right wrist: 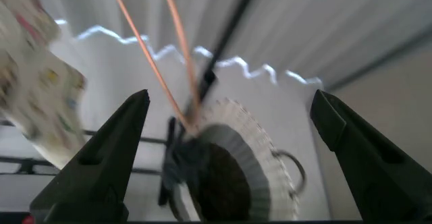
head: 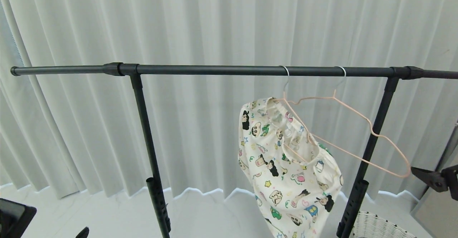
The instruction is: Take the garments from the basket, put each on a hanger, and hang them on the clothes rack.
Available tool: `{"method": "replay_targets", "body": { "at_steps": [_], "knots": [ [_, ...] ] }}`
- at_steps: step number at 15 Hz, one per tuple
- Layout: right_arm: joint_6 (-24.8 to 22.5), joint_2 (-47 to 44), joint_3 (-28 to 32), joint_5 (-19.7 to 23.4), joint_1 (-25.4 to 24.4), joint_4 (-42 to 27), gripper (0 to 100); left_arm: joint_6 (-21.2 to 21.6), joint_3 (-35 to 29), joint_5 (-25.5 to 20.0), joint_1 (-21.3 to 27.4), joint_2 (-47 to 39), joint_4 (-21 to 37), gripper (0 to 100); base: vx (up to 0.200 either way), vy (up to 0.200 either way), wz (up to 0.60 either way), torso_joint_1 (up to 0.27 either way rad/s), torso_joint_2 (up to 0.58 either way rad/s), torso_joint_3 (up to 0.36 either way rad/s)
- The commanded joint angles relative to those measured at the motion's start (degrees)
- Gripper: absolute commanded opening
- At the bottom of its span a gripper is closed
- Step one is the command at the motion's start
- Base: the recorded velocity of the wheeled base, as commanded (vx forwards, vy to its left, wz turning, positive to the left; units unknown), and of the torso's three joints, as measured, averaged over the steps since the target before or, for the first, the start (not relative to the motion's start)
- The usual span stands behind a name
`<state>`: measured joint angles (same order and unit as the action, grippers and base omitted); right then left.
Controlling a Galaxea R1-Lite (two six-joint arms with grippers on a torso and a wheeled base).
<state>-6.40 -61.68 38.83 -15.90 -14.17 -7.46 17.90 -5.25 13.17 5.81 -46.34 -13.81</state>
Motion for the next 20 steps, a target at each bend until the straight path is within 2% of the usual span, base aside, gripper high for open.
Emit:
{"method": "replay_targets", "body": {
  "at_steps": [1,3,4,6,9,12,14,16,18,20],
  "knots": [
    [-0.2,3.7,-3.8,0.0,4.3,0.0,100,-0.1,5.3,0.0,-3.3,5.6,0.5,100,-0.200,0.000,0.00,-0.017,-0.01,0.002],
    [-1.2,7.0,-9.1,0.0,8.0,-0.1,100,-0.2,5.3,0.0,-5.2,12.9,9.9,100,-0.200,0.000,0.00,-0.007,0.00,0.005],
    [-2.4,9.2,-12.1,0.0,9.8,-0.1,100,-0.3,4.9,-0.1,-5.3,13.3,11.0,100,-0.200,0.000,0.00,0.002,0.00,0.002],
    [-4.1,14.0,-18.6,0.0,11.8,-0.1,100,-1.5,5.0,-0.1,-5.5,11.4,11.0,100,-0.200,0.000,0.00,0.002,0.00,0.005],
    [-4.5,19.4,-24.5,-0.1,12.2,-0.2,100,-1.8,5.0,-0.2,-5.5,7.9,11.0,100,-0.200,0.000,0.00,0.002,0.00,0.009],
    [-7.4,27.9,-33.2,-2.3,12.1,-0.3,100,-1.8,5.0,-0.2,-5.2,7.1,11.0,100,-0.133,0.000,0.00,0.002,0.00,0.003],
    [-8.2,30.7,-33.6,-2.1,12.1,-0.3,100,-1.9,5.0,-0.2,-5.1,7.2,11.0,100,0.000,0.000,0.00,0.000,0.00,0.000],
    [-7.9,31.5,-33.6,-2.2,12.2,-0.3,100,-3.9,5.1,-0.5,-3.9,6.3,11.0,100,0.000,0.000,0.00,0.000,0.00,0.000],
    [-7.3,31.1,-33.6,-2.2,12.2,-0.3,100,-11.0,5.1,0.2,-1.2,4.8,11.3,100,0.000,0.000,0.00,0.000,0.00,0.000],
    [-7.4,30.0,-33.6,-1.9,12.0,-0.3,100,-14.2,5.3,0.8,-1.0,5.1,11.4,100,0.000,0.000,0.00,-0.021,0.05,0.025]
  ]
}}
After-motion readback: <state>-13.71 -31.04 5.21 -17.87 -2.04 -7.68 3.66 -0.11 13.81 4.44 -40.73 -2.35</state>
